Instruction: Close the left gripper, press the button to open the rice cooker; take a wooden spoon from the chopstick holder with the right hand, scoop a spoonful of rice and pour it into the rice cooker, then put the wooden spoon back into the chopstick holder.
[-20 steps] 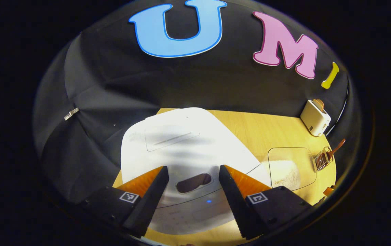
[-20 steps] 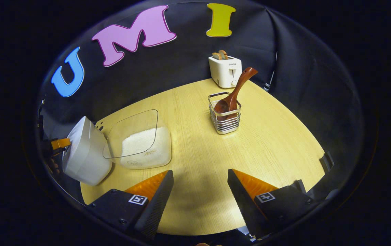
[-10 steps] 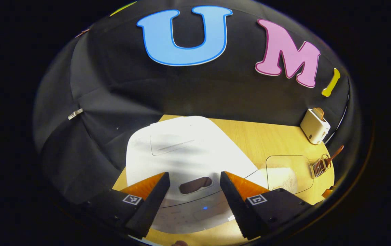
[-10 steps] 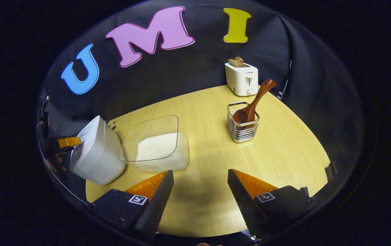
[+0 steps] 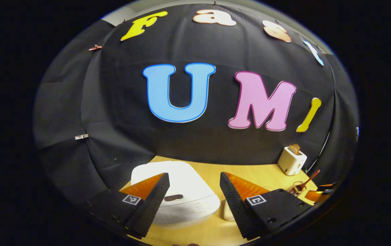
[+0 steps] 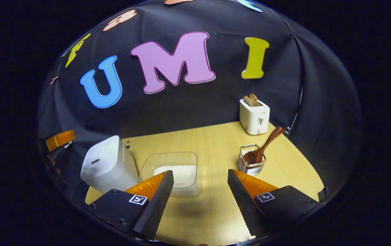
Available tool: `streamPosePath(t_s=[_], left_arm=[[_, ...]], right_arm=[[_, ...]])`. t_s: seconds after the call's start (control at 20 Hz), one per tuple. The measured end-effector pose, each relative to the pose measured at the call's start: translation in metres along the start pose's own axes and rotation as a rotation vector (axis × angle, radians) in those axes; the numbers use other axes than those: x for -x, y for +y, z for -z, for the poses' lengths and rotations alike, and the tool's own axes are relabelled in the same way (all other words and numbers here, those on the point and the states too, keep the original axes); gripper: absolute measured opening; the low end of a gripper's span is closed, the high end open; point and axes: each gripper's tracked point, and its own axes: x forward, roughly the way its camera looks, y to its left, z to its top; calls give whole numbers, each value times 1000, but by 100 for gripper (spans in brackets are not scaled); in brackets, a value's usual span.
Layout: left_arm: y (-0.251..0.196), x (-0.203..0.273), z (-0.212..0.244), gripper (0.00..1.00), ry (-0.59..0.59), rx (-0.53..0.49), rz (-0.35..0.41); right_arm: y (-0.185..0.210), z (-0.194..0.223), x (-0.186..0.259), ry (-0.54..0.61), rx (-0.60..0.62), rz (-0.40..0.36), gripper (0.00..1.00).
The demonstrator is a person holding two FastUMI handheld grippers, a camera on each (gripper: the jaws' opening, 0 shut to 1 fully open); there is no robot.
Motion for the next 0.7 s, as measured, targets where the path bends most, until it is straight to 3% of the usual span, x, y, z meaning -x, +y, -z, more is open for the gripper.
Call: streamPosePath(t_s=[0.25,0.7], left_arm=[[-30,36,-6,95,-71,81,48],[-70,43,29,95,15,59,174]], right_arm=[[12,-65,21,-162,35,2,98],[8,-21,47,-132,32,49,98]])
